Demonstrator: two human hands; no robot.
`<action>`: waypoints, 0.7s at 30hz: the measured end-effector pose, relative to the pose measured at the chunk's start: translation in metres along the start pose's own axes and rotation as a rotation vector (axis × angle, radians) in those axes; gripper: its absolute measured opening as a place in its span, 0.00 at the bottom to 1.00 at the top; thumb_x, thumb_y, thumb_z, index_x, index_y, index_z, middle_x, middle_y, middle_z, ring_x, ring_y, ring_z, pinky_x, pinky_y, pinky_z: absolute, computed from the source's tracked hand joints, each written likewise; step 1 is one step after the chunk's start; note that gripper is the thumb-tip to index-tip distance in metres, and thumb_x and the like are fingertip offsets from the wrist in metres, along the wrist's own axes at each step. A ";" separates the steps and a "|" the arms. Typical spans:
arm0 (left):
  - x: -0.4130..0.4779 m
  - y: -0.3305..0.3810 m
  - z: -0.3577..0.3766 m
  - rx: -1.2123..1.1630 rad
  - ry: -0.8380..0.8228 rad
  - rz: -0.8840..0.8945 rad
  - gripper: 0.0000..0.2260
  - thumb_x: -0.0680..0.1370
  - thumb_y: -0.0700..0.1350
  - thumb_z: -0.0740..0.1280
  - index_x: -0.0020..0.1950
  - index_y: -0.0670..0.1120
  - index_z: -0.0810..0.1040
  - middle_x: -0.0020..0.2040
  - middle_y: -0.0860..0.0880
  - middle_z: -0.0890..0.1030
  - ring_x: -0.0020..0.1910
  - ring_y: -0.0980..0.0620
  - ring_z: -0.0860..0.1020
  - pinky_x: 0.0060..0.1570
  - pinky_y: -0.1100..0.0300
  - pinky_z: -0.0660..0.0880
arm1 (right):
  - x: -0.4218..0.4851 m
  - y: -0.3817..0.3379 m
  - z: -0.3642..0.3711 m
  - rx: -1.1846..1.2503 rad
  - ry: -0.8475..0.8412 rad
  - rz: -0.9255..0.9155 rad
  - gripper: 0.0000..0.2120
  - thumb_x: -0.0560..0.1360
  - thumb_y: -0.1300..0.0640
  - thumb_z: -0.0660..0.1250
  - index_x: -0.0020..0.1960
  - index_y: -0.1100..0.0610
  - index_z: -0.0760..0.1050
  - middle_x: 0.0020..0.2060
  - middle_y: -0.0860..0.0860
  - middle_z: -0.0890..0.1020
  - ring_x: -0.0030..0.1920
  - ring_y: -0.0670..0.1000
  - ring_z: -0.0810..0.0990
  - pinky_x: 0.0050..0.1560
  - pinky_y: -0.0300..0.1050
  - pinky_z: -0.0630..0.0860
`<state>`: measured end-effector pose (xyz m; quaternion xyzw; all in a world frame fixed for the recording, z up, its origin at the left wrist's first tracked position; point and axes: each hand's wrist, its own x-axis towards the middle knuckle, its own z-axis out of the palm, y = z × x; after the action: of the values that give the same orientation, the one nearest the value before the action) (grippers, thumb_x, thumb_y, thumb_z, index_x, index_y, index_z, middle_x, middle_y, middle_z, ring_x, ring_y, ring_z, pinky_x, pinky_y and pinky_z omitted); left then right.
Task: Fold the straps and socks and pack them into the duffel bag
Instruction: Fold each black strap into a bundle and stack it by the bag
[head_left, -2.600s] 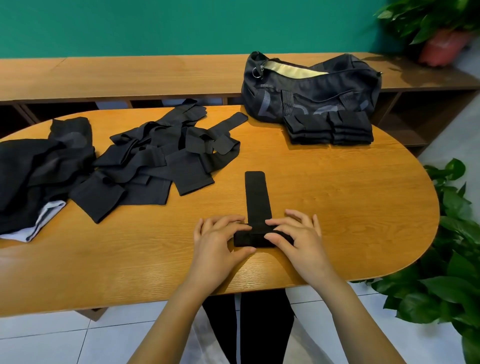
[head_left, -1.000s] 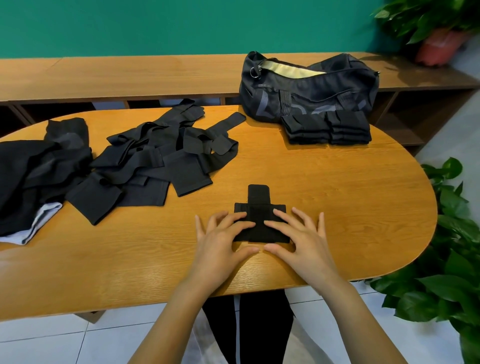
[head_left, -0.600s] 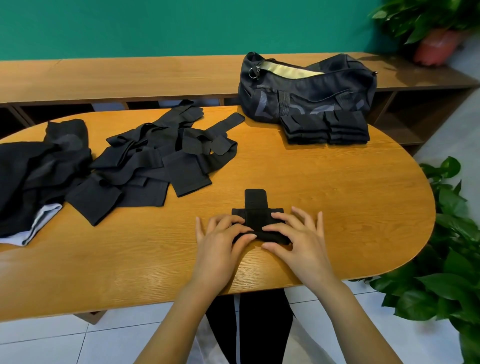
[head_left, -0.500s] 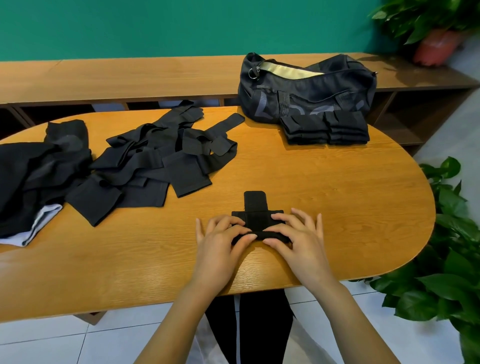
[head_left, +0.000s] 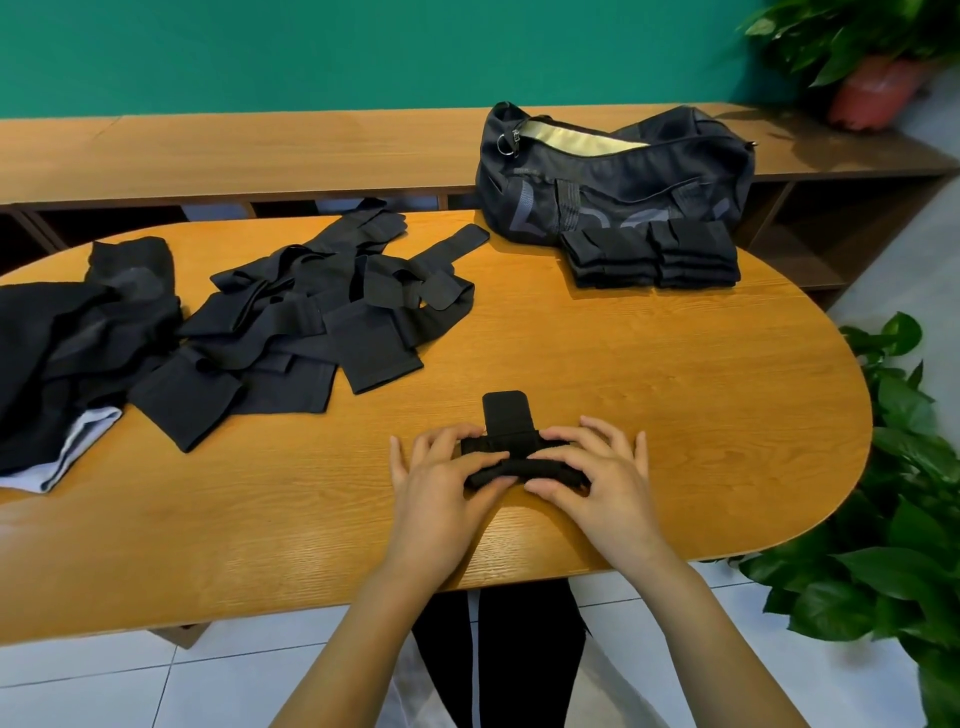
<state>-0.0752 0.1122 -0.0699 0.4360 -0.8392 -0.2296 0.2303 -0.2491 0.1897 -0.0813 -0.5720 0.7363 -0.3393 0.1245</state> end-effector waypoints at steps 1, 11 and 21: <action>0.001 0.000 0.000 -0.001 0.007 -0.003 0.11 0.75 0.57 0.68 0.57 0.61 0.81 0.64 0.60 0.72 0.68 0.56 0.63 0.73 0.40 0.44 | 0.000 0.001 -0.001 -0.020 -0.003 -0.012 0.22 0.65 0.27 0.63 0.55 0.34 0.77 0.59 0.26 0.70 0.71 0.41 0.58 0.73 0.62 0.37; 0.004 -0.001 -0.003 -0.046 -0.010 -0.043 0.14 0.74 0.58 0.69 0.58 0.59 0.81 0.65 0.60 0.70 0.68 0.58 0.62 0.74 0.42 0.44 | 0.006 0.000 -0.004 -0.075 0.045 0.011 0.10 0.72 0.43 0.67 0.52 0.39 0.81 0.59 0.31 0.73 0.70 0.47 0.63 0.74 0.64 0.41; 0.008 -0.008 0.000 -0.128 0.090 -0.079 0.09 0.76 0.55 0.67 0.52 0.55 0.83 0.61 0.61 0.74 0.64 0.58 0.67 0.74 0.45 0.47 | 0.013 -0.008 -0.012 -0.074 0.050 0.053 0.27 0.71 0.35 0.58 0.61 0.49 0.78 0.53 0.35 0.71 0.65 0.41 0.64 0.76 0.54 0.40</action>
<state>-0.0745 0.1017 -0.0730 0.4631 -0.7937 -0.2717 0.2860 -0.2542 0.1811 -0.0642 -0.5479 0.7661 -0.3227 0.0937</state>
